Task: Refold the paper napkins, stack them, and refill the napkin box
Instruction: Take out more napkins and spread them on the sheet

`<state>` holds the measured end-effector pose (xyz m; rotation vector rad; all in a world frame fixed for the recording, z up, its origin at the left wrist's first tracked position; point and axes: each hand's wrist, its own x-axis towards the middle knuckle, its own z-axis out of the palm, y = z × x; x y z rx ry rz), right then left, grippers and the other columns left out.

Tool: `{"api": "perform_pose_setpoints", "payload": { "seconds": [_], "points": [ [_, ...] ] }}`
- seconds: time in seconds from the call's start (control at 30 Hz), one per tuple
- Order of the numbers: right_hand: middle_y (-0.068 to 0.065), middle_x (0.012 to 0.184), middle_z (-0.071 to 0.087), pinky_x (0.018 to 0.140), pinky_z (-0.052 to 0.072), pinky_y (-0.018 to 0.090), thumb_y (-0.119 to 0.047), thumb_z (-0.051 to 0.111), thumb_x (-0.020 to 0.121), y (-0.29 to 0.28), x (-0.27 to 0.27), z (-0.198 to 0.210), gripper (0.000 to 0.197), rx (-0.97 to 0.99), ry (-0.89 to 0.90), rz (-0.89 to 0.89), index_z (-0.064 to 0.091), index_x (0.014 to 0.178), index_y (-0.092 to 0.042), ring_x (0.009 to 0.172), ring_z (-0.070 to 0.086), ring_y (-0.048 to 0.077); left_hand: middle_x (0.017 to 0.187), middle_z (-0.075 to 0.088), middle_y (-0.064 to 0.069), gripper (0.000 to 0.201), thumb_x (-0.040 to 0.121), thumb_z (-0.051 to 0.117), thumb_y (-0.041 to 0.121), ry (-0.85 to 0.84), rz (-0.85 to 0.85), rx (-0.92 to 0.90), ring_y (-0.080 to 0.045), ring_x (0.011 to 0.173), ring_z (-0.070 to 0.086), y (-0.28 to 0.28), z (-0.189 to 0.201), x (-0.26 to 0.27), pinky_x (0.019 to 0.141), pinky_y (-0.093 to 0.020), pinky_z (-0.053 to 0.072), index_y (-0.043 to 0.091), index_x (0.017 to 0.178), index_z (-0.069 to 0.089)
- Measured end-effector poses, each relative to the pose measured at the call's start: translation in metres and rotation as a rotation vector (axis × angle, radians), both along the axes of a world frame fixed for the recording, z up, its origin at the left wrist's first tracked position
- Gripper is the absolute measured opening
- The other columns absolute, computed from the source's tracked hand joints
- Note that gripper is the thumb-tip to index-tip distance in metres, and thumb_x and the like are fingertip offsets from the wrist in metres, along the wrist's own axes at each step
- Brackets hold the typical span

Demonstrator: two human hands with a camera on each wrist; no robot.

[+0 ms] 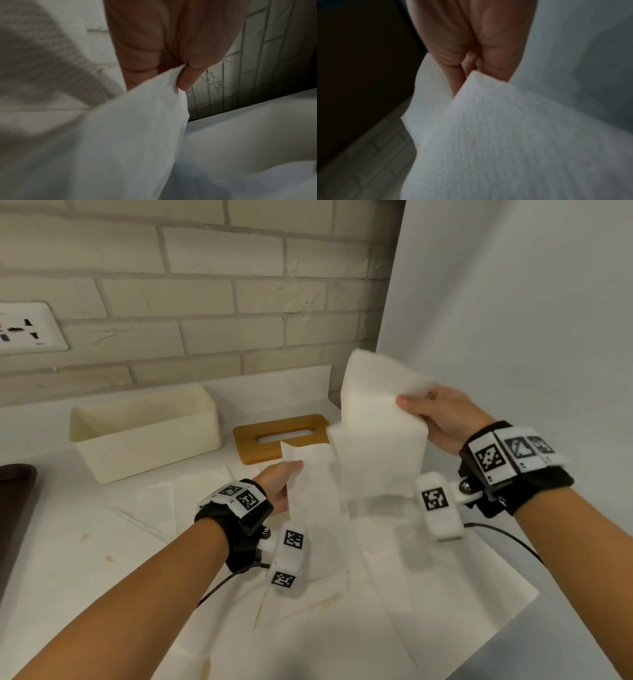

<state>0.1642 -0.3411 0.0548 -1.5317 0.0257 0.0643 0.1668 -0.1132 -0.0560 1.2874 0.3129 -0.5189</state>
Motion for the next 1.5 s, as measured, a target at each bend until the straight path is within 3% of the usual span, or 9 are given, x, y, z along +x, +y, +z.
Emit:
{"api": "perform_pose_setpoints", "payload": {
  "seconds": [0.1, 0.23, 0.37, 0.53, 0.73, 1.0, 1.17, 1.3, 1.5],
  "points": [
    [0.004, 0.098, 0.065, 0.065, 0.058, 0.02, 0.001, 0.051, 0.089, 0.014, -0.002, 0.022, 0.018, 0.139, -0.091, 0.042, 0.058, 0.103, -0.008, 0.075, 0.069, 0.008, 0.11, 0.064, -0.014, 0.035, 0.098, 0.039, 0.018, 0.0, -0.014, -0.04, -0.026, 0.091, 0.062, -0.003, 0.001, -0.001, 0.074, -0.036, 0.051, 0.002, 0.127, 0.051],
    [0.008, 0.098, 0.064, 0.061, 0.059, 0.02, 0.002, 0.05, 0.09, 0.022, -0.008, -0.009, 0.032, 0.054, 0.061, 0.111, 0.051, 0.121, 0.001, 0.07, 0.07, 0.01, 0.125, 0.061, -0.016, 0.037, 0.096, 0.041, 0.019, -0.032, 0.002, -0.127, -0.032, 0.113, 0.059, -0.003, -0.001, 0.001, 0.098, -0.043, 0.045, 0.005, 0.128, 0.054],
    [0.016, 0.123, 0.06, 0.066, 0.057, 0.021, 0.003, 0.055, 0.088, 0.027, -0.011, -0.06, 0.041, -0.114, 0.255, 0.114, 0.049, 0.128, 0.0, 0.087, 0.063, 0.018, 0.1, 0.066, -0.01, 0.026, 0.096, 0.038, 0.016, -0.119, 0.038, -0.211, -0.026, 0.09, 0.062, 0.0, -0.003, 0.004, 0.084, -0.039, 0.051, 0.011, 0.106, 0.062],
    [0.016, 0.131, 0.056, 0.089, 0.05, 0.035, 0.001, 0.055, 0.088, 0.033, -0.008, -0.078, 0.044, -0.158, 0.311, 0.125, 0.047, 0.131, -0.002, 0.11, 0.057, 0.026, 0.098, 0.065, -0.007, 0.029, 0.098, 0.035, 0.023, -0.134, 0.094, -0.27, -0.022, 0.088, 0.062, 0.006, -0.003, 0.009, 0.076, -0.035, 0.051, 0.011, 0.112, 0.058],
    [0.016, 0.131, 0.056, 0.099, 0.045, 0.041, 0.001, 0.056, 0.088, 0.039, -0.002, -0.078, 0.043, -0.217, 0.33, 0.143, 0.049, 0.13, -0.003, 0.12, 0.054, 0.031, 0.143, 0.046, -0.014, 0.05, 0.092, 0.043, 0.026, -0.167, 0.122, -0.29, -0.033, 0.131, 0.045, 0.011, -0.002, 0.012, 0.109, -0.048, 0.036, 0.01, 0.139, 0.043],
    [0.014, 0.127, 0.058, 0.096, 0.047, 0.039, -0.008, 0.058, 0.089, 0.047, -0.001, -0.077, 0.037, -0.319, 0.309, 0.157, 0.052, 0.125, -0.004, 0.112, 0.057, 0.028, 0.136, 0.054, -0.012, 0.078, 0.084, 0.031, 0.073, -0.192, 0.124, -0.412, -0.029, 0.127, 0.051, 0.013, 0.002, 0.013, 0.109, -0.046, 0.036, 0.017, 0.135, 0.05],
    [0.014, 0.125, 0.06, 0.101, 0.045, 0.046, -0.019, 0.06, 0.088, 0.041, 0.005, -0.07, 0.034, -0.412, 0.204, 0.089, 0.056, 0.119, -0.005, 0.114, 0.057, 0.03, 0.115, 0.067, -0.011, 0.029, 0.093, 0.051, 0.03, -0.221, 0.074, -0.261, -0.017, 0.087, 0.07, 0.007, 0.014, -0.001, 0.078, -0.031, 0.058, 0.011, 0.113, 0.061],
    [0.012, 0.117, 0.064, 0.098, 0.048, 0.043, -0.017, 0.06, 0.089, 0.037, 0.005, -0.057, 0.025, -0.371, 0.076, 0.058, 0.059, 0.112, -0.01, 0.107, 0.061, 0.028, 0.132, 0.056, -0.016, 0.033, 0.097, 0.046, 0.014, -0.203, 0.16, -0.168, -0.02, 0.091, 0.062, 0.003, 0.014, -0.004, 0.085, -0.034, 0.05, 0.002, 0.128, 0.05],
    [0.004, 0.095, 0.067, 0.066, 0.058, 0.026, -0.014, 0.056, 0.09, 0.045, 0.004, -0.033, 0.008, -0.121, 0.035, 0.209, 0.058, 0.098, -0.015, 0.077, 0.066, 0.015, 0.121, 0.063, -0.013, 0.03, 0.096, 0.048, 0.014, -0.266, 0.089, -0.152, -0.021, 0.095, 0.067, -0.005, 0.02, -0.006, 0.084, -0.033, 0.057, 0.005, 0.124, 0.054]
  ]
}}
